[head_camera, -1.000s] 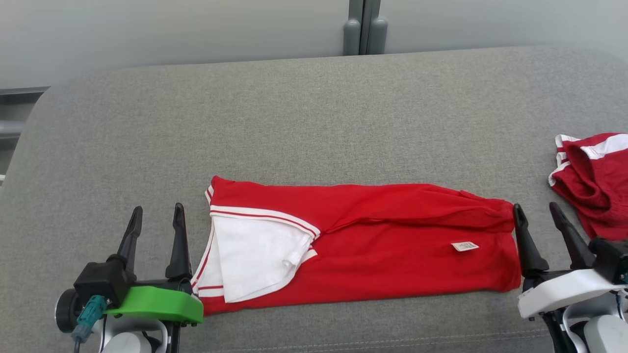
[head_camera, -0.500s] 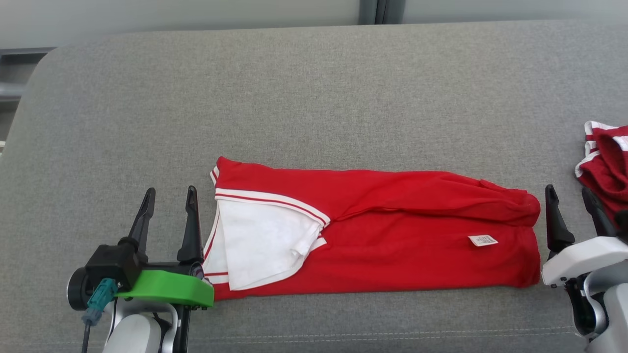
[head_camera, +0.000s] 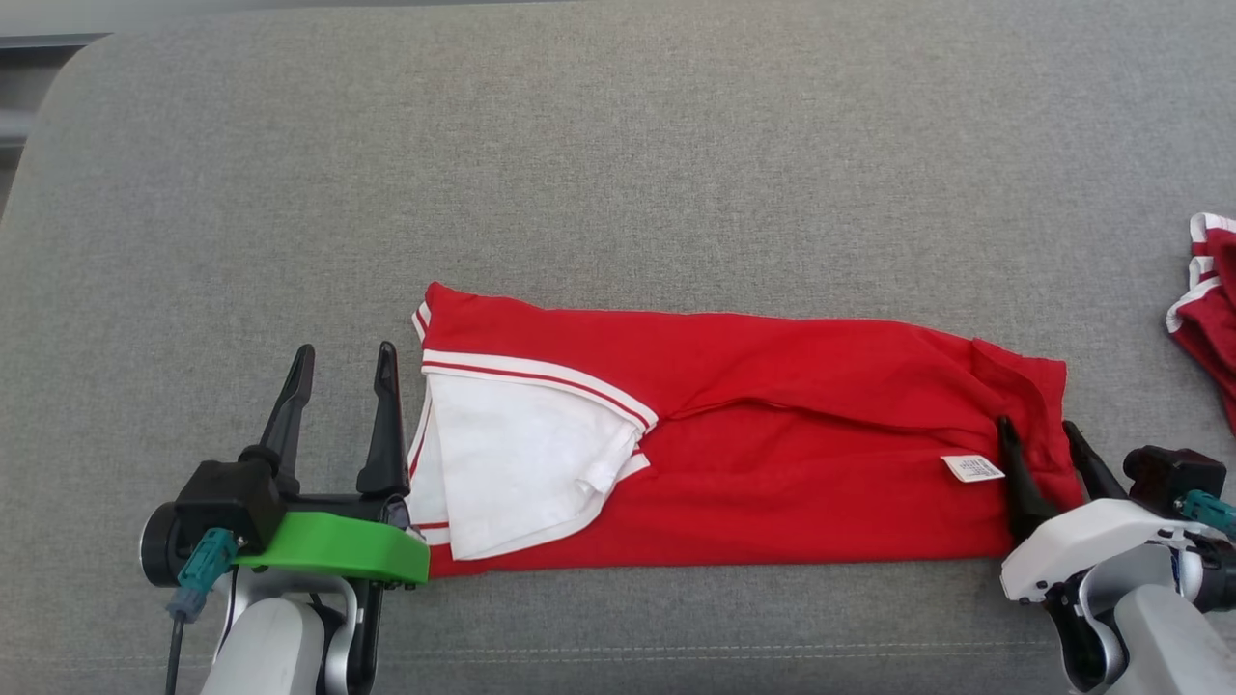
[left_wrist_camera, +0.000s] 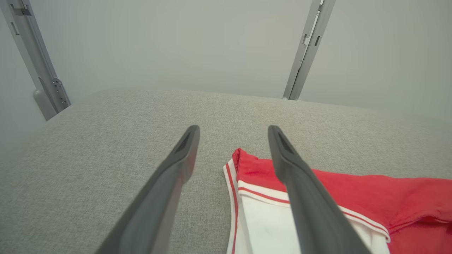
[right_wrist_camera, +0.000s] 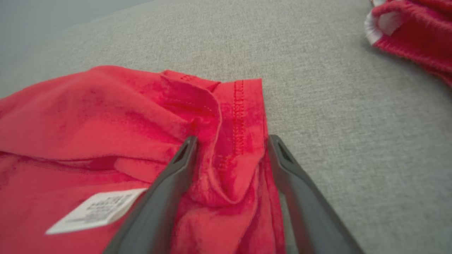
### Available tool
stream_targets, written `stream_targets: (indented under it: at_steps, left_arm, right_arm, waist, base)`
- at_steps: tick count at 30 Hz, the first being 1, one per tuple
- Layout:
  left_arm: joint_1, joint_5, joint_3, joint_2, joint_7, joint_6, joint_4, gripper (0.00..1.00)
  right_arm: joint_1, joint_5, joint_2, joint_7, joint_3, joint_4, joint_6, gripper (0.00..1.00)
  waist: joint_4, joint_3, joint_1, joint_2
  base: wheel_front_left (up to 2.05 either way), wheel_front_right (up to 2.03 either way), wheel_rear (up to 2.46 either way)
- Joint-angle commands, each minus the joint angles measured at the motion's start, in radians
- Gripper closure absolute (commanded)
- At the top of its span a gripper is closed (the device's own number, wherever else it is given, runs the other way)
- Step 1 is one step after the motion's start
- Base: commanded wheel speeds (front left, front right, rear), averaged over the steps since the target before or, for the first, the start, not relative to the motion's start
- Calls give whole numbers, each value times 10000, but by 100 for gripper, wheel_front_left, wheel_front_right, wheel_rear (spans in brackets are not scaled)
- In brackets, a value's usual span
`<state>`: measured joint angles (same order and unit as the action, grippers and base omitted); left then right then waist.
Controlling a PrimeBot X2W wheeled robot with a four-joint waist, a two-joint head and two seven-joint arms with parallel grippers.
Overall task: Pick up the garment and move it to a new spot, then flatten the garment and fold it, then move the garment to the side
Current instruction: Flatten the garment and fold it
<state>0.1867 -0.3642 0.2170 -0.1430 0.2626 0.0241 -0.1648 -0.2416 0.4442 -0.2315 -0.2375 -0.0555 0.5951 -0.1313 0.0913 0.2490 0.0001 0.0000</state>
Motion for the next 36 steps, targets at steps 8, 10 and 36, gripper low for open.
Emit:
stream_targets:
  at_steps: [8,10,36]
  left_arm:
    - [183,289,-258,98,26,-192,12,0]
    - [221,316,-285,125,26,-239,7,0]
    - [83,675,-782,405,26,-435,-215,0]
  right_arm:
    - [211,663,232,-74,-368,92,8,0]
    - [153,816,292,-72,-336,242,11,65]
    - [76,385,-299,-275,1500,-2295,12,100]
  waist:
    - [-189,144,-1,0]
    - [-187,177,-1,0]
    - [-333,-91,-1,0]
  base:
    - [0,0,0]
    - [0,0,0]
    - [0,0,0]
